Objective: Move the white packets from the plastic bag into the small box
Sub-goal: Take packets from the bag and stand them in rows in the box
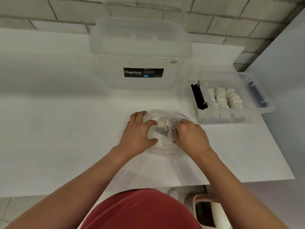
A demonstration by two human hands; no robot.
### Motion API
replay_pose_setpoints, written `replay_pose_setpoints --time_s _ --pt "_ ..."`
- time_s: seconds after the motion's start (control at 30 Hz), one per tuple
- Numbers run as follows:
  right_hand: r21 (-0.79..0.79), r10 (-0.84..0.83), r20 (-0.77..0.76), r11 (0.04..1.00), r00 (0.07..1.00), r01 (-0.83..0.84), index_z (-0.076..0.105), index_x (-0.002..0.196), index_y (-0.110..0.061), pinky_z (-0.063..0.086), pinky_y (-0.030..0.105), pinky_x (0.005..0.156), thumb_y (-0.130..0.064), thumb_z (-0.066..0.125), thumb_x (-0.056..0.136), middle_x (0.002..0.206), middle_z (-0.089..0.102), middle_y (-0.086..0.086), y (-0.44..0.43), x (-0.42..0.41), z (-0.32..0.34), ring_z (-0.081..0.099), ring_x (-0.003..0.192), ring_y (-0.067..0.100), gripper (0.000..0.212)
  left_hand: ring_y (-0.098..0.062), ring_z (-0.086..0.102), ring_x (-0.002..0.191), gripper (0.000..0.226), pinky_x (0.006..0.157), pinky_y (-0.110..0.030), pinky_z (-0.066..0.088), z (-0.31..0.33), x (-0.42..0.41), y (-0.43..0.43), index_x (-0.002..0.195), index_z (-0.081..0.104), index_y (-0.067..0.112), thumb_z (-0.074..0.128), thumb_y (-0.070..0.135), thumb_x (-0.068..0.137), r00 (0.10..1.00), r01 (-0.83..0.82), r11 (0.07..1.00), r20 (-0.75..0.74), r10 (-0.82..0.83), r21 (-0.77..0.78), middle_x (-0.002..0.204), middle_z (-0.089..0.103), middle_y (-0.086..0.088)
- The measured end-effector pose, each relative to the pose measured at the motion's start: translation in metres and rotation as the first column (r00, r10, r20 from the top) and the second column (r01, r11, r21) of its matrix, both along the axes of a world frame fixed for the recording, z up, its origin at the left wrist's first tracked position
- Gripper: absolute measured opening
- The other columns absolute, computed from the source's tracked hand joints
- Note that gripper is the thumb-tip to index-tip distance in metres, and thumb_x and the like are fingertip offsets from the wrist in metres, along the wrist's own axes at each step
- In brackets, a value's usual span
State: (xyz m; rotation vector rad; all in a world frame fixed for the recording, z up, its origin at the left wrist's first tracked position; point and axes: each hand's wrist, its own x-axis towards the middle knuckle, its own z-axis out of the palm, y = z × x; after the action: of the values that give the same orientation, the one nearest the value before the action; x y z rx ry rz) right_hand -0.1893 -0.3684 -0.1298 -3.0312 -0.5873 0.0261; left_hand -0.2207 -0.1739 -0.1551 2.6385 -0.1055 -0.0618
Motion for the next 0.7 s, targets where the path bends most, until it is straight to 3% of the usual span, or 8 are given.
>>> replay_pose_setpoints --time_s 0.07,0.13,0.23,0.37,0.43,0.5,0.6,0.7 --pt "-0.037 0.036 0.076 0.999 0.996 -0.033 0.067 0.084 -0.013 0.033 0.03 0.049 -0.008 0.067 0.081 0.077 0.065 0.004 0.001 -0.006 0.007 0.063 0.066 0.035 0.006 -0.029 0.019 0.141 0.063 0.113 -0.045 0.035 0.004 -0.001 0.001 0.131 0.061 0.029 0.081 0.044 0.072 0.993 0.027 1.0 0.115 -0.026 -0.008 0.154 0.03 -0.01" --pt "-0.071 0.074 0.142 0.995 0.987 -0.065 0.066 0.086 -0.018 0.029 0.026 0.046 -0.007 0.068 0.073 0.069 0.064 -0.002 0.001 -0.01 0.017 0.062 0.059 0.032 0.017 -0.033 0.017 0.143 0.066 0.114 -0.045 0.032 0.008 -0.001 0.001 0.131 0.06 0.026 0.083 0.041 0.071 0.968 0.018 1.0 0.25 -0.013 -0.019 0.157 0.025 -0.012" --pt "-0.095 0.195 0.189 0.979 0.962 -0.18 0.069 0.093 -0.021 0.029 0.024 0.045 -0.011 0.071 0.07 0.071 0.065 -0.004 0.0 -0.008 0.04 0.063 0.058 0.028 0.025 -0.027 0.025 0.137 0.066 0.109 -0.033 0.032 0.019 -0.003 0.001 0.132 0.06 0.026 0.084 0.04 0.073 0.95 0.022 0.994 0.313 0.013 -0.109 0.155 0.027 -0.004" --pt "-0.128 0.319 0.165 0.945 0.933 -0.301 0.068 0.099 -0.022 0.027 0.025 0.046 -0.006 0.072 0.072 0.075 0.062 -0.005 0.002 -0.008 0.074 0.062 0.058 0.027 0.031 0.002 0.053 0.101 0.057 0.08 -0.009 0.042 0.041 -0.003 -0.001 0.126 0.062 0.035 0.084 0.042 0.074 0.993 0.042 0.927 0.119 0.003 -0.372 0.123 0.049 0.018" --pt "-0.141 0.381 0.145 0.921 0.913 -0.362 0.07 0.105 -0.021 0.025 0.027 0.048 -0.004 0.069 0.074 0.077 0.063 -0.004 0.005 -0.008 0.09 0.061 0.057 0.027 0.035 0.002 0.062 0.087 0.048 0.072 -0.012 0.047 0.048 0.0 -0.002 0.119 0.066 0.037 0.084 0.041 0.075 0.998 0.042 0.892 -0.022 -0.058 -0.45 0.111 0.06 0.02" --pt "-0.135 0.414 0.12 0.907 0.902 -0.398 0.067 0.115 -0.022 0.032 0.03 0.049 -0.009 0.061 0.082 0.086 0.064 -0.003 0.009 -0.008 0.1 0.064 0.067 0.028 0.036 -0.004 0.069 0.079 0.027 0.072 -0.03 0.058 0.05 0.003 -0.003 0.107 0.073 0.032 0.08 0.033 0.081 0.986 0.009 0.84 -0.133 -0.096 -0.542 0.099 0.072 0.015" --pt "0.145 0.307 0.076 0.938 0.949 -0.315 0.059 0.134 -0.029 0.056 0.04 0.068 -0.024 0.059 0.097 0.114 0.066 -0.009 0.009 -0.006 0.105 0.069 0.09 0.021 0.037 -0.021 0.074 0.081 0.011 0.083 -0.046 0.06 0.051 0.004 -0.005 0.096 0.077 0.019 0.077 0.019 0.085 0.972 -0.103 0.673 -0.218 -0.088 -0.732 0.089 0.077 0.0" --pt "0.383 0.227 -0.021 0.901 0.974 -0.202 0.06 0.135 -0.03 0.057 0.035 0.082 -0.03 0.062 0.099 0.121 0.065 -0.015 0.001 0.001 0.106 0.067 0.09 0.004 0.037 -0.025 0.074 0.093 0.021 0.093 -0.044 0.057 0.052 0.003 -0.006 0.105 0.076 0.01 0.078 0.009 0.084 0.973 -0.143 0.525 -0.215 -0.08 -0.839 0.1 0.077 -0.007"
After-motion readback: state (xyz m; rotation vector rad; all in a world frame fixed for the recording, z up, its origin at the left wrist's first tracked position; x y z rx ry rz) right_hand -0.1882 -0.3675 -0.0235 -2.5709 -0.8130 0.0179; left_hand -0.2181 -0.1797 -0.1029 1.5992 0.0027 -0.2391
